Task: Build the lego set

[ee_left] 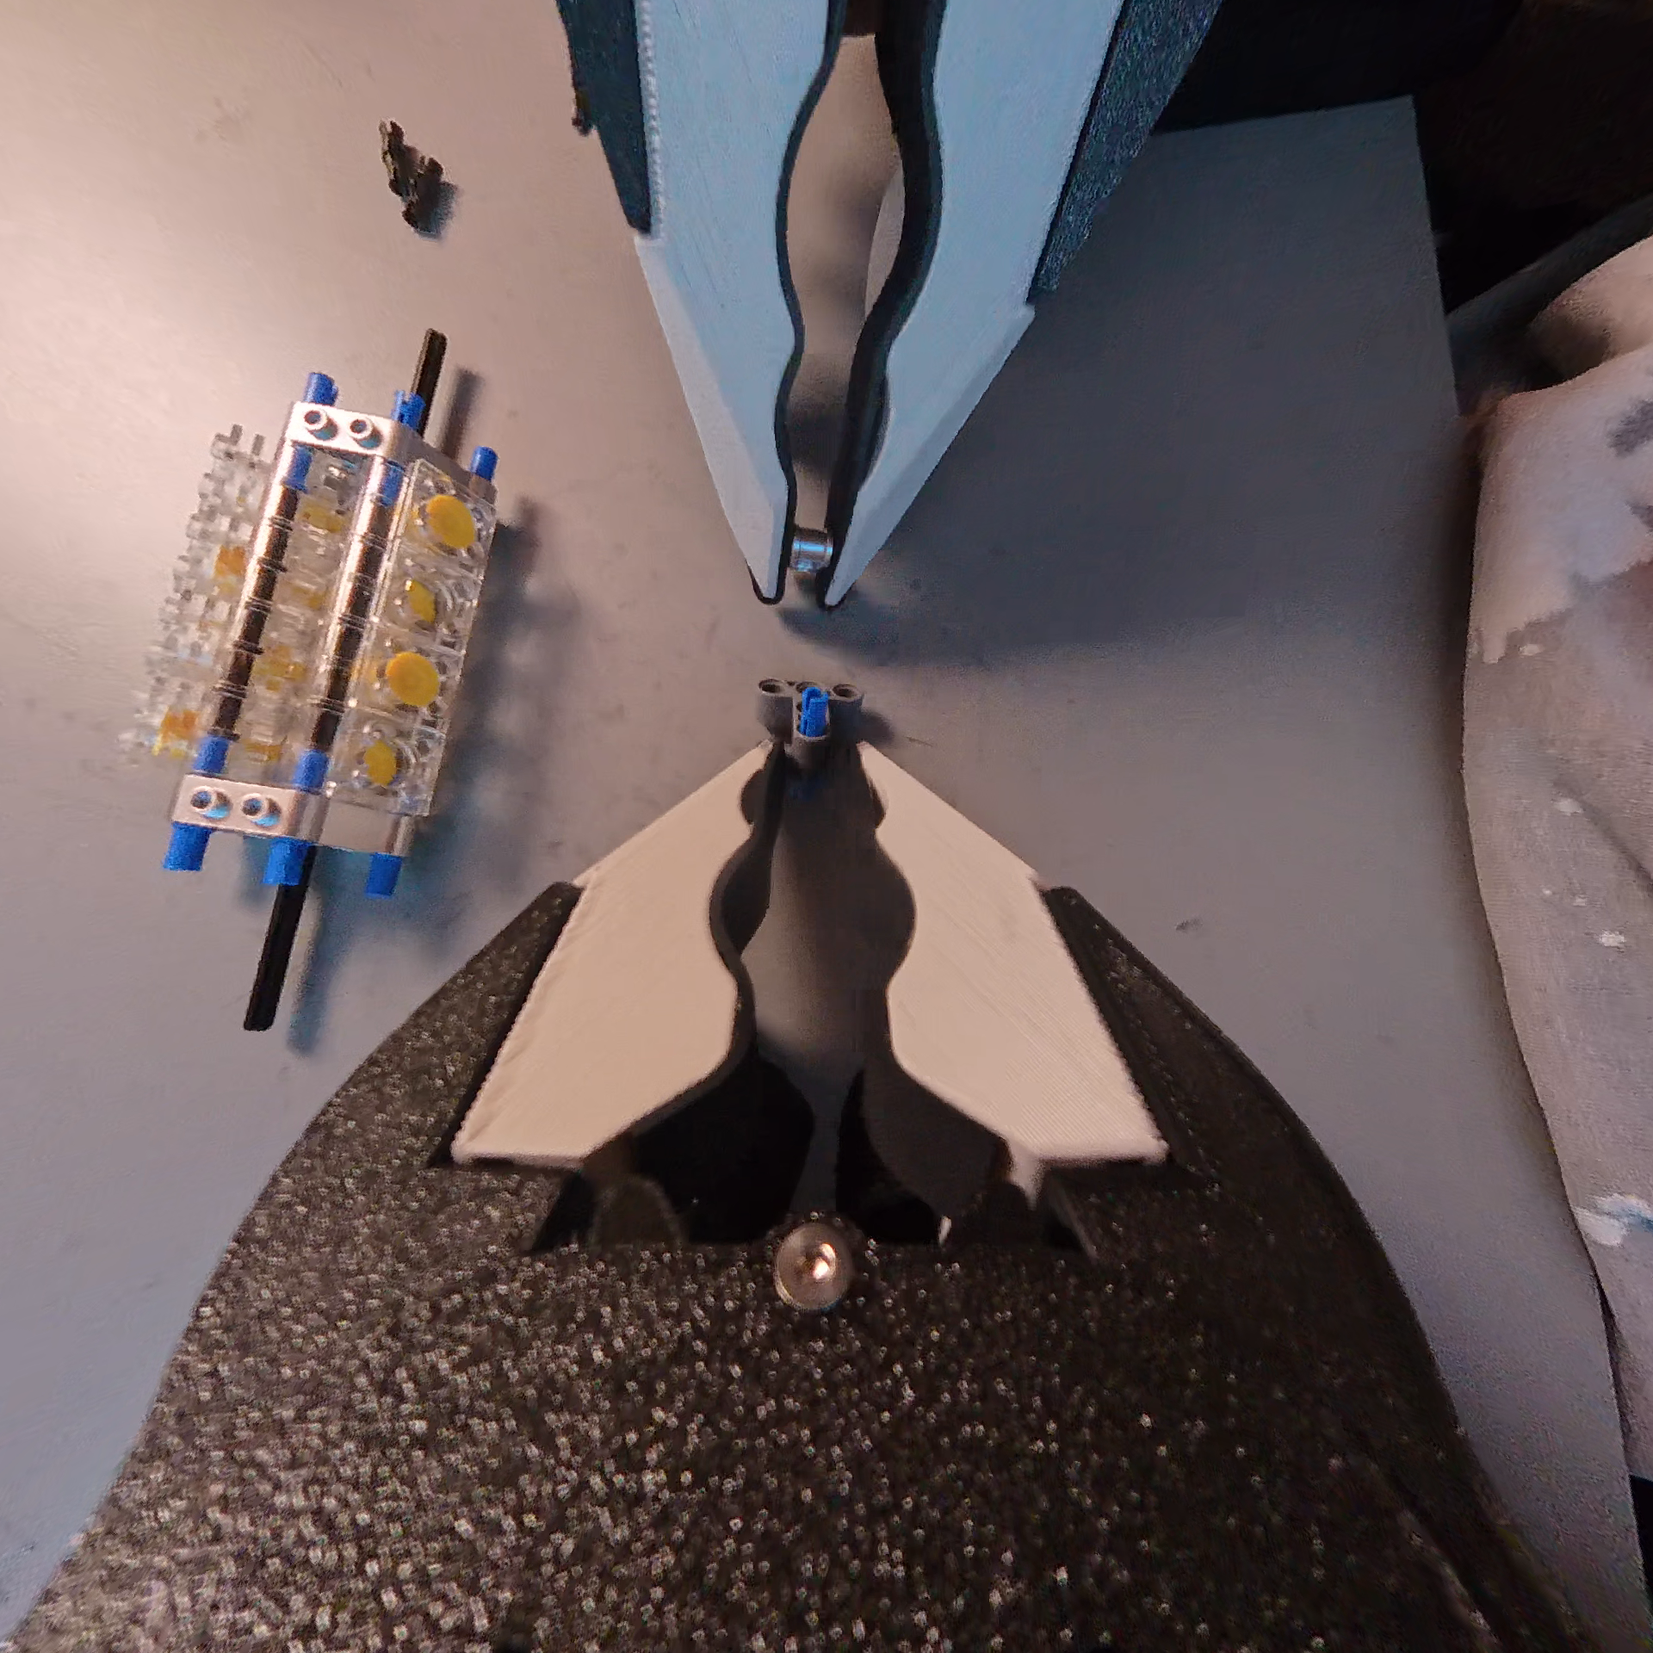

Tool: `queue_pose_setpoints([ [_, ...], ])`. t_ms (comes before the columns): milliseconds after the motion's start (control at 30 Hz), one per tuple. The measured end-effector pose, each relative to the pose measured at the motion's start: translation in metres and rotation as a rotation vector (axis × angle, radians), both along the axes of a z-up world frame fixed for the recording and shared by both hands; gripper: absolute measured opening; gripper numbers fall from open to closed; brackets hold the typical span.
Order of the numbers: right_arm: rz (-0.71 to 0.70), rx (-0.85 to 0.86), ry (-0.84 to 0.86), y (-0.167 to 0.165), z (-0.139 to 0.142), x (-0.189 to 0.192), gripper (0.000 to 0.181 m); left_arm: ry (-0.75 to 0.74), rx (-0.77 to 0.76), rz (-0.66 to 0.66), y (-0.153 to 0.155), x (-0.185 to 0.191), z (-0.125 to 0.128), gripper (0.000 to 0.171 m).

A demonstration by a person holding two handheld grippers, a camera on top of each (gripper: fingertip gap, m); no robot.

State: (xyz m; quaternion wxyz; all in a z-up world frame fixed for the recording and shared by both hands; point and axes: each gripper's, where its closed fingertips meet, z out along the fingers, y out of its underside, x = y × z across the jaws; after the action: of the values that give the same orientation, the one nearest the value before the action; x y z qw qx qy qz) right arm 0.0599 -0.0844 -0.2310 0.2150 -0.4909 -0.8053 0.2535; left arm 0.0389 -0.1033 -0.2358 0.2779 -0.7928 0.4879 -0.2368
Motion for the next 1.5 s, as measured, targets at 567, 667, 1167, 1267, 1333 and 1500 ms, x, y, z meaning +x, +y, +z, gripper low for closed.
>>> queue_pose_setpoints([
  [567, -0.07, -0.059, -0.053, -0.002, 0.006, -0.001, 0.019, -0.056, -0.013, -0.023, -0.003, -0.006, 0.005, 0.015],
  [667, -0.028, 0.024, -0.039, -0.006, 0.004, -0.006, 0.014, -0.077, -0.006, -0.023, -0.003, -0.003, 0.009, 0.015],
  [1167, 0.03, 0.061, -0.13, -0.005, -0.006, -0.005, 0.004, -0.06, -0.01, -0.023, -0.002, -0.001, 0.001, 0.013],
  [1267, 0.006, 0.037, -0.107, -0.008, -0.006, -0.005, 0.004, -0.061, -0.003, -0.023, -0.002, 0.0, 0.0, 0.005],
  [1333, -0.028, 0.0, -0.068, -0.005, -0.003, -0.004, 0.004, -0.062, 0.003, -0.024, -0.001, 0.001, 0.0, 0.005],
  [1500, -0.114, -0.163, 0.083, -0.007, 0.028, -0.015, 0.005, -0.096, 0.017, 0.01, 0.005, 0.004, 0.006, 0.005],
])
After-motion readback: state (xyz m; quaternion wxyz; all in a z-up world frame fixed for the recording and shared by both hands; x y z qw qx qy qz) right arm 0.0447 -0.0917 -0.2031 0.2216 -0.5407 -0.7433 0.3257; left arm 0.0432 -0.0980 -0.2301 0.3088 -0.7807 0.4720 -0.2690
